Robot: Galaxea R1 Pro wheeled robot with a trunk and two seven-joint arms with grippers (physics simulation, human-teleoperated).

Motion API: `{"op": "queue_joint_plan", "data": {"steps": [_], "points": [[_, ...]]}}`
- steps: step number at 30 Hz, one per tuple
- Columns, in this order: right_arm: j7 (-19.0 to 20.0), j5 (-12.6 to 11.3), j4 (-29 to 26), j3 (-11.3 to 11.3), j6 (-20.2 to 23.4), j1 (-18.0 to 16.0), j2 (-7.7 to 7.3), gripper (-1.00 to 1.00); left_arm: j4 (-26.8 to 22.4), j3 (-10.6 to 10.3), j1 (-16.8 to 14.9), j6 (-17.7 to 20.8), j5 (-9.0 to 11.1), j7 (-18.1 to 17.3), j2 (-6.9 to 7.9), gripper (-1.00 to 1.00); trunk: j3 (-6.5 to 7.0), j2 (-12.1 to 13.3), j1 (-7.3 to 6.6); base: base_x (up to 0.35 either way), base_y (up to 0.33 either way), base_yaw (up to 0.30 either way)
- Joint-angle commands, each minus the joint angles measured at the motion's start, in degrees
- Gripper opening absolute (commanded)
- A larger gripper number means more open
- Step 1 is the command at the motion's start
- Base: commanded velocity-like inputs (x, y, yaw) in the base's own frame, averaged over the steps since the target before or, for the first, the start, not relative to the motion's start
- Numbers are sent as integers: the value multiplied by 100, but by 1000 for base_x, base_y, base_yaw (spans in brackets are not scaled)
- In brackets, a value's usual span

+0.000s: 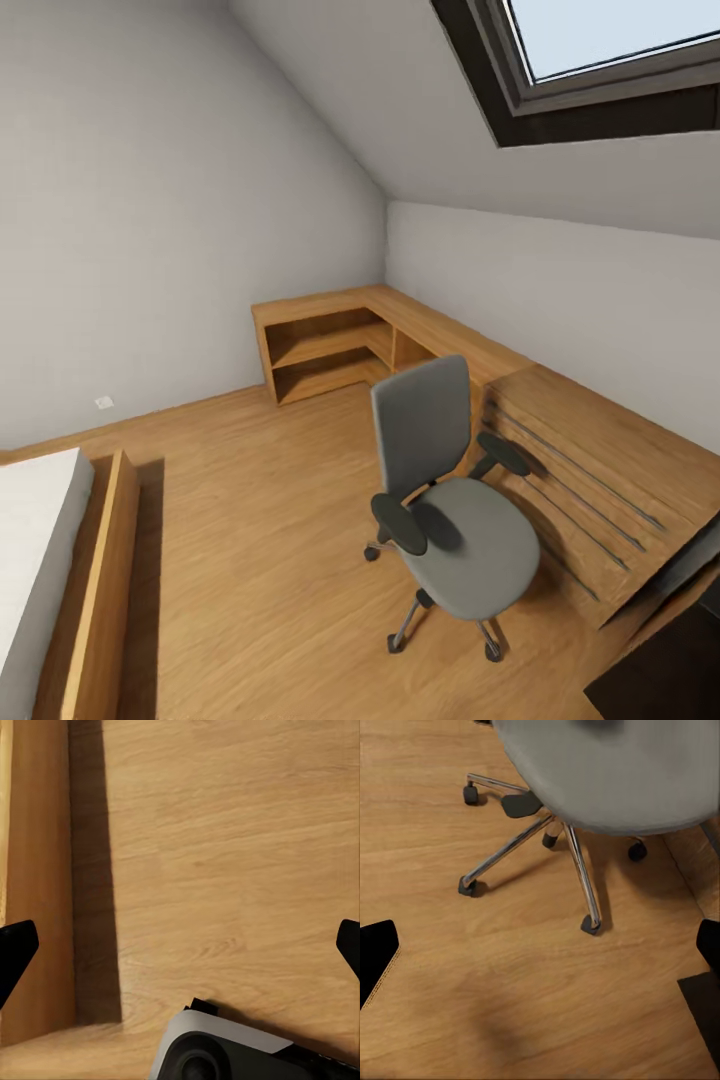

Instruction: In the bedroom, organize the workspace by keeping the computer under the desk, ensuring the monitor is on the desk, placing the keyboard on the desk next to the monitor, placing the mouse on the desk next to the keyboard, moving the folder from the swivel chair onto the desk next to the mouse, stacking the notebook on top of the folder with the pen on top of the notebook, and positioning the swivel chair next to the desk.

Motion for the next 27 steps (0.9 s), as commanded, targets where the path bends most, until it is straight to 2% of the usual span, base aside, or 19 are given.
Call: {"op": "queue_joint_plan", "data": {"steps": [1,10,22,27], "points": [[-31,-14,8,53,-16,-4,1,100,3,-50,-6,-20,39,30,2,100,-11,-11,6,269,0,272],[-28,2,10,76,-27,-4,9,100,3,-54,-6,-13,39,32,-10,100,-11,-11,6,294,0,272],[-28,-3,12,74,-22,-4,3,100,3,-58,-6,-20,35,33,-8,100,-11,-11,6,65,0,274],[-28,-3,12,72,-16,-4,1,100,3,-58,-6,-16,31,40,-7,100,-11,-11,6,251,0,275]]}}
